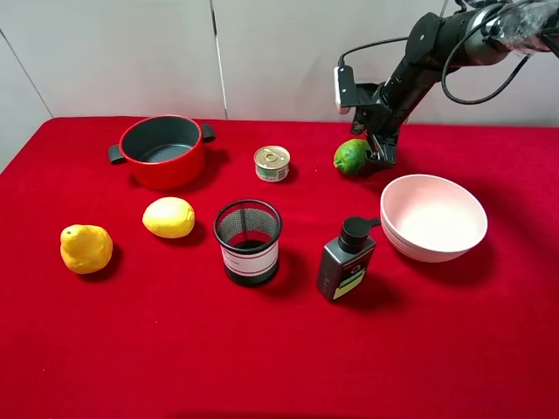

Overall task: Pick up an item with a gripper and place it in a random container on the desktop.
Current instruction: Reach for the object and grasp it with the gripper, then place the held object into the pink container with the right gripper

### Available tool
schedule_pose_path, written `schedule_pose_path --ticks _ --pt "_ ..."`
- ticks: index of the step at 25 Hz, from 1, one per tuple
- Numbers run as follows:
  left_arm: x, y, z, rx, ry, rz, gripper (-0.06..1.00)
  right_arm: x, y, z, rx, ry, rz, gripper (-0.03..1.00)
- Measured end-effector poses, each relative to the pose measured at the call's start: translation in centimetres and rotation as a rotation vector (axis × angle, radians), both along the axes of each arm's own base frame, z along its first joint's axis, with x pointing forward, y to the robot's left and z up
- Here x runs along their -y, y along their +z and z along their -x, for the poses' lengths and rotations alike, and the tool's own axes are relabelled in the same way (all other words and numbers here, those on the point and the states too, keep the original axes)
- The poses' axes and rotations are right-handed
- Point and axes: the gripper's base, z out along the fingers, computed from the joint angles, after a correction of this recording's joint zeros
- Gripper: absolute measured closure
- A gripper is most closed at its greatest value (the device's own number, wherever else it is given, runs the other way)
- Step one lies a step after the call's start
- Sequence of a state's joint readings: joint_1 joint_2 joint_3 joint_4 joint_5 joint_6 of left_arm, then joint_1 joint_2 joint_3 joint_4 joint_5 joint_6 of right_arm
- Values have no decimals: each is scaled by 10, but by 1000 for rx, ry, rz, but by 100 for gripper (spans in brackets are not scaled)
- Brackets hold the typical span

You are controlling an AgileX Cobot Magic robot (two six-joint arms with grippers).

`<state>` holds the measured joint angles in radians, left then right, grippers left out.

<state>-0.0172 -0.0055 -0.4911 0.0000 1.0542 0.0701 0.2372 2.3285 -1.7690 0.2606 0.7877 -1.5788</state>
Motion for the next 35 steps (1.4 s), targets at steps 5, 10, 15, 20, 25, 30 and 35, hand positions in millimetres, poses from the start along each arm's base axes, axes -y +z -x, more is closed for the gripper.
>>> schedule_pose_path --ticks 5,10,15,20,25,30,35 --pt "0 0 0 0 0 0 -5 0 -9 0 -14 9 7 28" --pt "0 0 0 0 0 0 -5 0 -9 0 -9 11 7 28" --pt "0 0 0 0 0 0 -5 0 -9 0 -9 11 7 28" --pt "0 0 0 0 0 0 -5 -1 -9 0 -12 8 -5 43" --pt "0 0 0 0 0 0 -5 -2 -9 1 -26 0 -22 44" --pt "0 0 0 0 0 0 -5 -4 -8 2 -40 -15 -52 44" --pt "0 0 0 0 0 0 -5 -5 -8 2 -42 -17 -57 44"
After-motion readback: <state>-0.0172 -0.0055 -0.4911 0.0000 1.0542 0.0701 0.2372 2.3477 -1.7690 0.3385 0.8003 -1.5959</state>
